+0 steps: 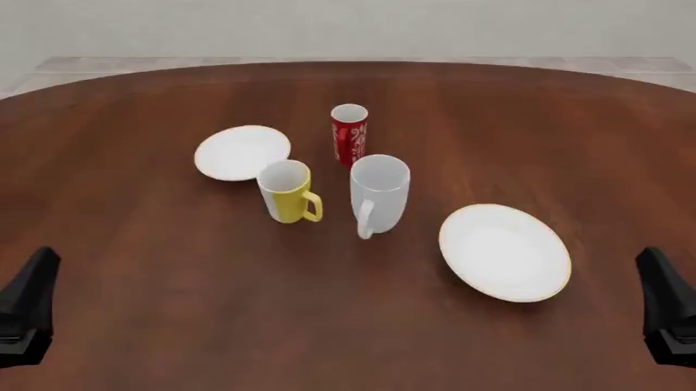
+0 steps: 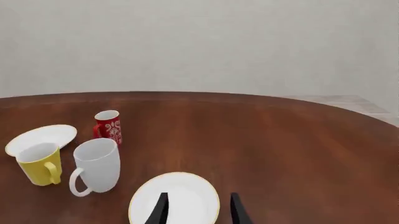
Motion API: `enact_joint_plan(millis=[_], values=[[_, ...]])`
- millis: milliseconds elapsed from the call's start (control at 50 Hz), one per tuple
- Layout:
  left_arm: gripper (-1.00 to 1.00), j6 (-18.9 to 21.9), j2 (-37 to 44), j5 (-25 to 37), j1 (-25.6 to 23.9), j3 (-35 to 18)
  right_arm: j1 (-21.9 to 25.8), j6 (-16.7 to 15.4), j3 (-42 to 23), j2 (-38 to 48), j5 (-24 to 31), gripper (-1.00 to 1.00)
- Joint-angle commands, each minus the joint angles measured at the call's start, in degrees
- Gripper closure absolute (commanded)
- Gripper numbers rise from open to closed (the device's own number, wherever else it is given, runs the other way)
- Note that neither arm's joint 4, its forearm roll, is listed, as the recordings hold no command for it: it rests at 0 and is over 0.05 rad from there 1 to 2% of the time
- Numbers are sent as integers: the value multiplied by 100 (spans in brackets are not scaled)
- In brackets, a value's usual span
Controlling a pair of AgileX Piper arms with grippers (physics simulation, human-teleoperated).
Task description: Put the white mug on the left plate.
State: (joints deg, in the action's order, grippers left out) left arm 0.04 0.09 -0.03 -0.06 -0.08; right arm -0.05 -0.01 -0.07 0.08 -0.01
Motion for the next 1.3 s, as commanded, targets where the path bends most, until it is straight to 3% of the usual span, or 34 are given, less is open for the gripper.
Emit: enact_joint_plan(millis=[20,280,540,740,860,1300], values=[[-100,45,41,-19,-40,-32,-25,19,-20,12,3,-100],[-100,46,34,35,-89,-75,-22,58,-14,7,0,-100],[-100,292,539,13,-300,-519,-54,109,-9,-1,-16,-100],[-100,300,1076,274,-981,-1236,-47,101,-6,2,-19,-100],[-100,504,1415,86,-1281,-1285,-65,106,-7,4,-22,-100],[-100,371,2283,244,-2230,-1984,-79,155,-5,24,-18,-100]])
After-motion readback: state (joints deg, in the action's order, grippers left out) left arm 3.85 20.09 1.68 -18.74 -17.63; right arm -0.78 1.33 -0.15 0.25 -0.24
